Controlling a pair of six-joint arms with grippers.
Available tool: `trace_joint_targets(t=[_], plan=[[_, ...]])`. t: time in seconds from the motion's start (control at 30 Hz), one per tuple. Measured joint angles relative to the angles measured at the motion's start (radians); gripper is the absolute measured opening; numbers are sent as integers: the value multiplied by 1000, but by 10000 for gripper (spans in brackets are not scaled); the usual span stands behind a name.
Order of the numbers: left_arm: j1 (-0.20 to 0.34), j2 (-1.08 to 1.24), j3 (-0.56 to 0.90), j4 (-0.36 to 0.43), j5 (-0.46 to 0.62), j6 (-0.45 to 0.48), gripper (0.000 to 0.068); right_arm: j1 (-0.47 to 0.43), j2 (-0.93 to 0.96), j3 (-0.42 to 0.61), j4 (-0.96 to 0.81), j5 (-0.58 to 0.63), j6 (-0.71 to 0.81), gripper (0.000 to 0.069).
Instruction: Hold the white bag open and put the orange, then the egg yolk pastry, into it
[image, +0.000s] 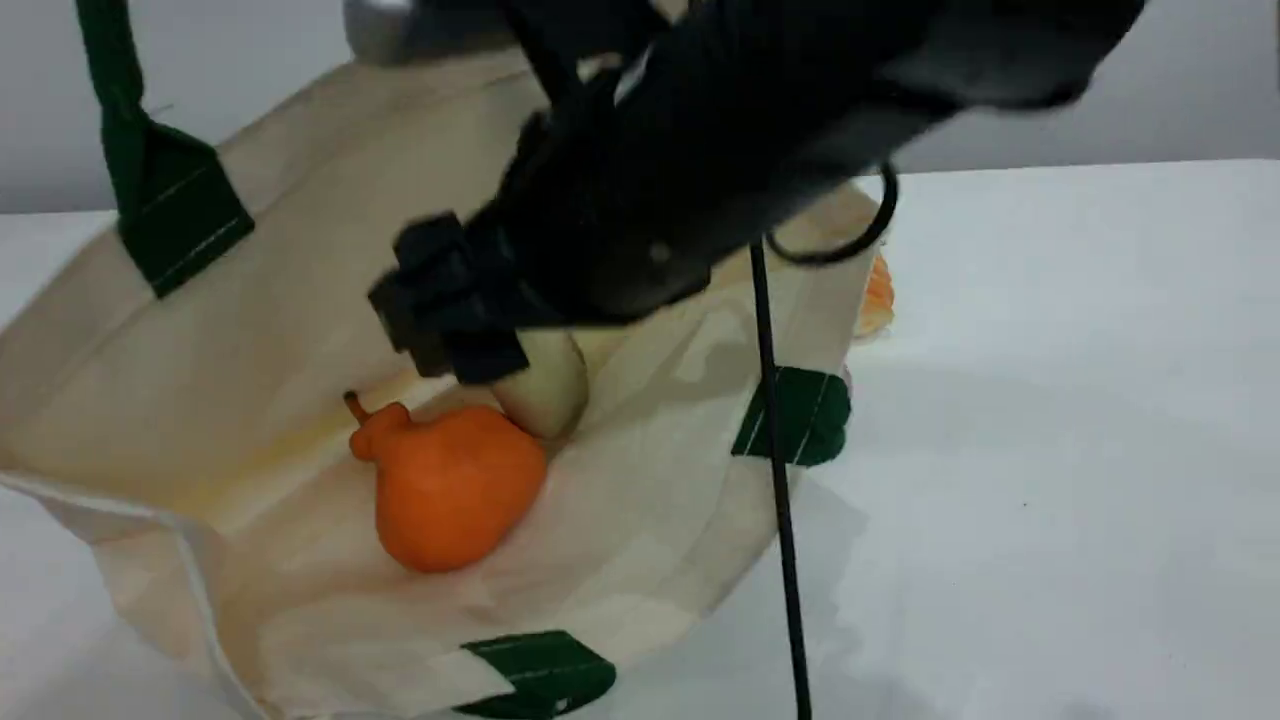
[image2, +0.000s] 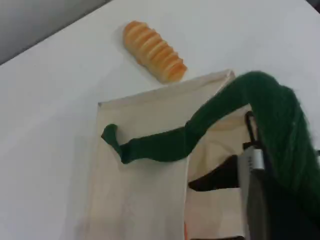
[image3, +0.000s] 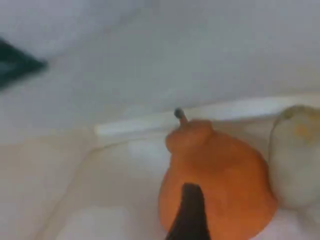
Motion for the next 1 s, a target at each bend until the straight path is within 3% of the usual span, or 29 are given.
trace_joint_targets(t=[0.37, 0.7, 1.0], plan=[[0, 5, 1, 22, -13, 0, 68, -18, -190, 0, -35, 215, -68, 543], [0, 51, 1, 20, -40, 0, 68, -192, -459, 0, -79, 510, -46, 470], [0, 110, 3, 29, -58, 7, 68, -301, -671, 0, -134, 744, -21, 460]])
